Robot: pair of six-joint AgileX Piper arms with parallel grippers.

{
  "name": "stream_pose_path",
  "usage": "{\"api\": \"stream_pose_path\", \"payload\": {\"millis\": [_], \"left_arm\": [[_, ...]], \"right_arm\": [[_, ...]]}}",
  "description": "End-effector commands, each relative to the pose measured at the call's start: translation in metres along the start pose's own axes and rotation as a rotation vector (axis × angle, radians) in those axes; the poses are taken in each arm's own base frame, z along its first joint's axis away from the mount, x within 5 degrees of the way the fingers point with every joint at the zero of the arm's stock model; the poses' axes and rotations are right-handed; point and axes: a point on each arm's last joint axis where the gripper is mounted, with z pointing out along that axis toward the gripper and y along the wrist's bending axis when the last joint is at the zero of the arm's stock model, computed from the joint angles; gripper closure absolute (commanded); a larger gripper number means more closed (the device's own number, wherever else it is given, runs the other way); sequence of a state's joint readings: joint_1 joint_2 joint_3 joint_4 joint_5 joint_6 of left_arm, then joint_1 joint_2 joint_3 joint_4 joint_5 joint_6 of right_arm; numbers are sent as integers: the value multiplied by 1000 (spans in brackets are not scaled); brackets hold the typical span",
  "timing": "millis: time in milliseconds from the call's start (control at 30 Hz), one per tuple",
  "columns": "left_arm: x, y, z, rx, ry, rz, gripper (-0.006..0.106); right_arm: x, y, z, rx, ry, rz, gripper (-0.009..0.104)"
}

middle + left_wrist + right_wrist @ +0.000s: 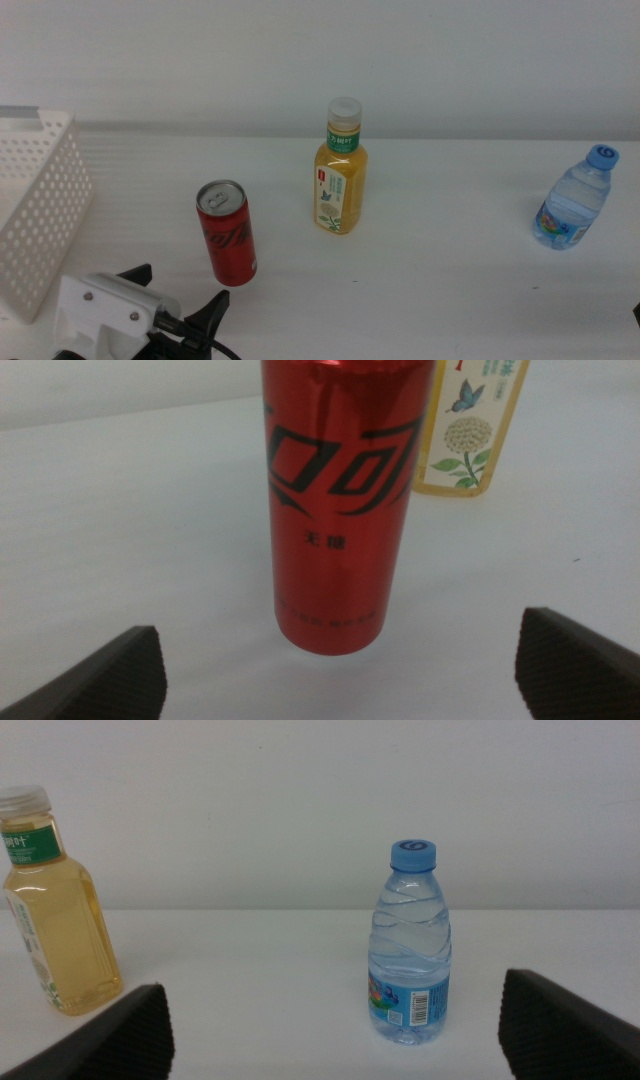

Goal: Use arms to grab the bottles and put them into the dustbin to the left of the table.

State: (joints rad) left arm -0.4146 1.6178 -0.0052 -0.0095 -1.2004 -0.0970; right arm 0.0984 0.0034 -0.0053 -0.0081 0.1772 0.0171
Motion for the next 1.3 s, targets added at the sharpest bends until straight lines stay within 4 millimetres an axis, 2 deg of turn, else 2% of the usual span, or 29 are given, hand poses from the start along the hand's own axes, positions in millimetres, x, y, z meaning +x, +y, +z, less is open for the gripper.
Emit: {"api": "stream_pose_path", "payload": {"millis": [0, 267, 433, 567, 767, 1000, 1267], "left_arm": [[-1, -1, -8, 13, -61, -14, 7], [-4, -2, -5, 22, -72, -23, 7], [-12, -2, 19, 10, -32, -34, 7], [-23, -3, 30, 8, -75, -34, 7], [-29, -4, 45, 2, -36, -36, 7], [-29, -2, 46, -22, -31, -51, 7], [-18, -2, 54, -9, -42, -74, 7]], "right_arm": [[11, -1, 0, 10, -6, -14, 9], [11, -1, 0, 10, -6, -14, 9], [11, -1, 0, 10, -6, -14, 9], [11, -1, 0, 10, -6, -14, 9], [11, -1, 0, 10, -6, -14, 9], [11, -1, 0, 10, -6, -14, 9], [11, -1, 0, 10, -6, -14, 9]]}}
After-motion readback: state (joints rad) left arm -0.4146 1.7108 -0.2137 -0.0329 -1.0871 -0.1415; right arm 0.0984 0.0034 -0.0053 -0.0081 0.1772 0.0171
